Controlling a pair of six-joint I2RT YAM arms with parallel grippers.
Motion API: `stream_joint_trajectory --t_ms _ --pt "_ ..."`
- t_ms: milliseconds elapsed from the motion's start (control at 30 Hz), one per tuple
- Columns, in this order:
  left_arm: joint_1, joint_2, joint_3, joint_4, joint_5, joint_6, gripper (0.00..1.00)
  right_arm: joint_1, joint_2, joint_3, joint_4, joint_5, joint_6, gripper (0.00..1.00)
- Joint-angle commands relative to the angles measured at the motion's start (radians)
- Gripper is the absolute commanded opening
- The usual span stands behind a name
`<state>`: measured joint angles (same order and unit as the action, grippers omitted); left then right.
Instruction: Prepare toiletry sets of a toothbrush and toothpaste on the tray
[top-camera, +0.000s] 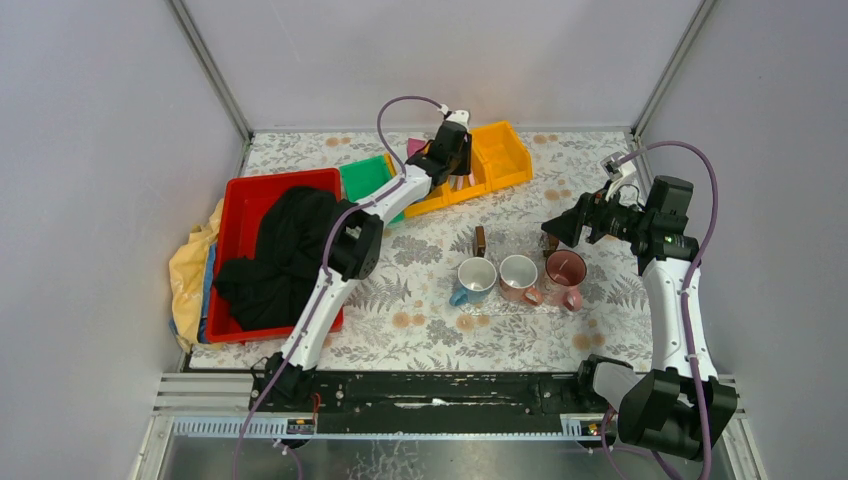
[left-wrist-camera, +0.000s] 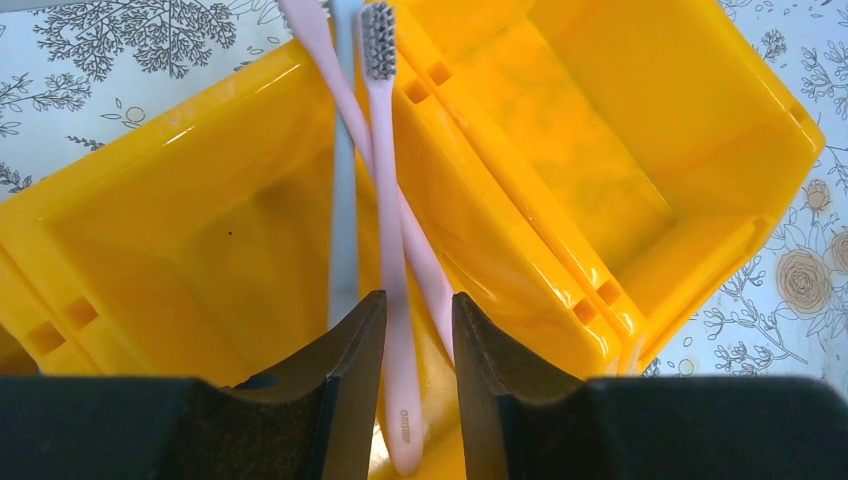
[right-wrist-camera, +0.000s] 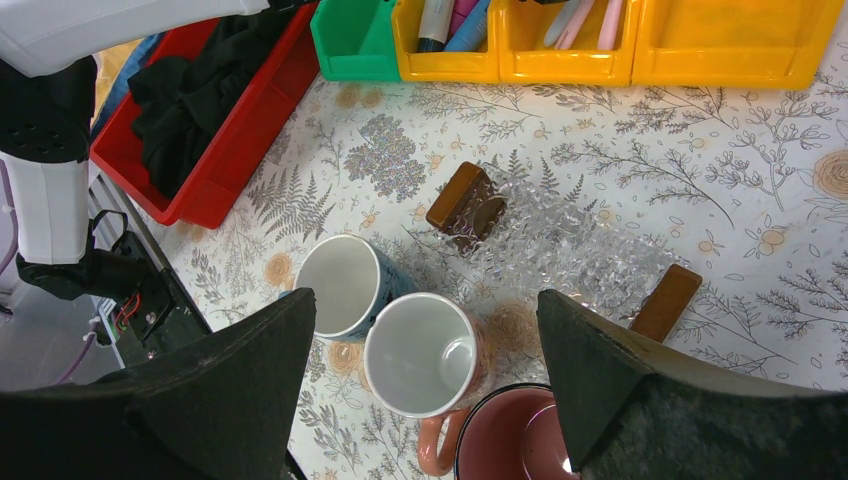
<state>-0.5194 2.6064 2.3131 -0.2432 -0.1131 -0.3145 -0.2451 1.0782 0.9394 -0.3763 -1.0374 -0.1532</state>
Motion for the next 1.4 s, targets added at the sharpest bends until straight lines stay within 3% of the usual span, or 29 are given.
stream_joint_trajectory --t_ms 0,667,1167,1367 --pt "-0.008 0.032 0.029 -0.016 -0.035 0.027 0.38 -0.006 -0.005 0.043 -0.004 -0.009 -0.015 0.88" --pt "-0.044 0.07 0.035 -0.021 -0.159 0.141 0.34 -0.006 -0.007 0.046 -0.009 -0.009 -0.017 0.89" --pt "-0.047 0.054 -0.015 -0.021 -0.156 0.207 0.31 -0.006 -0.007 0.05 -0.013 -0.007 -0.02 0.89" --pt "-0.048 0.028 -0.015 -0.005 -0.141 0.217 0.18 -0.006 -0.006 0.049 -0.014 -0.007 -0.02 0.89"
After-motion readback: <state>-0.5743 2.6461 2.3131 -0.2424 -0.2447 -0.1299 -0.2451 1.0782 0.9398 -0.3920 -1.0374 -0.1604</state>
